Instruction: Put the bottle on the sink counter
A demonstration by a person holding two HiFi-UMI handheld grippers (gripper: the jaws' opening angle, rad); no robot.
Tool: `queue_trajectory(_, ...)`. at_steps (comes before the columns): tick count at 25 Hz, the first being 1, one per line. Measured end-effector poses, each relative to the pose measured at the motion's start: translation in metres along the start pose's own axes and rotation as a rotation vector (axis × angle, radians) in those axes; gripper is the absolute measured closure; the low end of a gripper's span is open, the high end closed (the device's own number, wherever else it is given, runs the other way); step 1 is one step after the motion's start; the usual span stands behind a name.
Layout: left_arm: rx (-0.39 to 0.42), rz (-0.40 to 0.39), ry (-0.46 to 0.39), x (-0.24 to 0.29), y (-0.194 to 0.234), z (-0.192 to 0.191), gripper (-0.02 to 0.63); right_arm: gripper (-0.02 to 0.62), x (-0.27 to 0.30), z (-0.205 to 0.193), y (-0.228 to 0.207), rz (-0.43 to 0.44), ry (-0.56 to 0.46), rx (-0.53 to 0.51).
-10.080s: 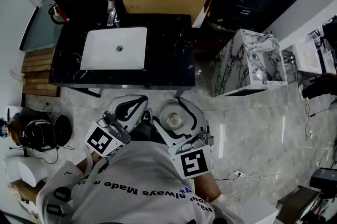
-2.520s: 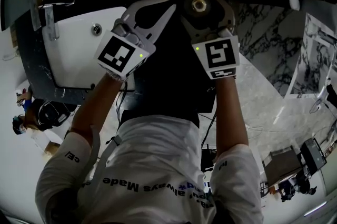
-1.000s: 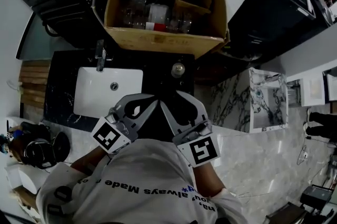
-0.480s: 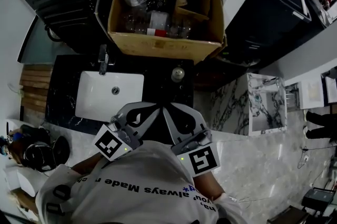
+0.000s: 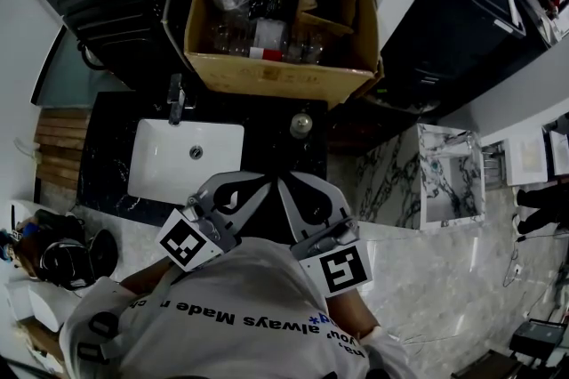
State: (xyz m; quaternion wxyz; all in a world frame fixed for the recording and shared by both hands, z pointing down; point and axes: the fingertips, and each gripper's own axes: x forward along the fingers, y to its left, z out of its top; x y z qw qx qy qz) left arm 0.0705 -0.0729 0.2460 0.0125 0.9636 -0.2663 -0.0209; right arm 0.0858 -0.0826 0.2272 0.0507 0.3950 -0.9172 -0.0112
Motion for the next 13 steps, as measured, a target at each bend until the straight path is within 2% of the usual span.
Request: queue_trajectory(13, 0.004, 0.011, 0.001, 0.0028, -0.0002, 0.0031, 0.603, 0.575, -0.0045, 0.0023, -0.0036, -0.002, -0.007, -0.006)
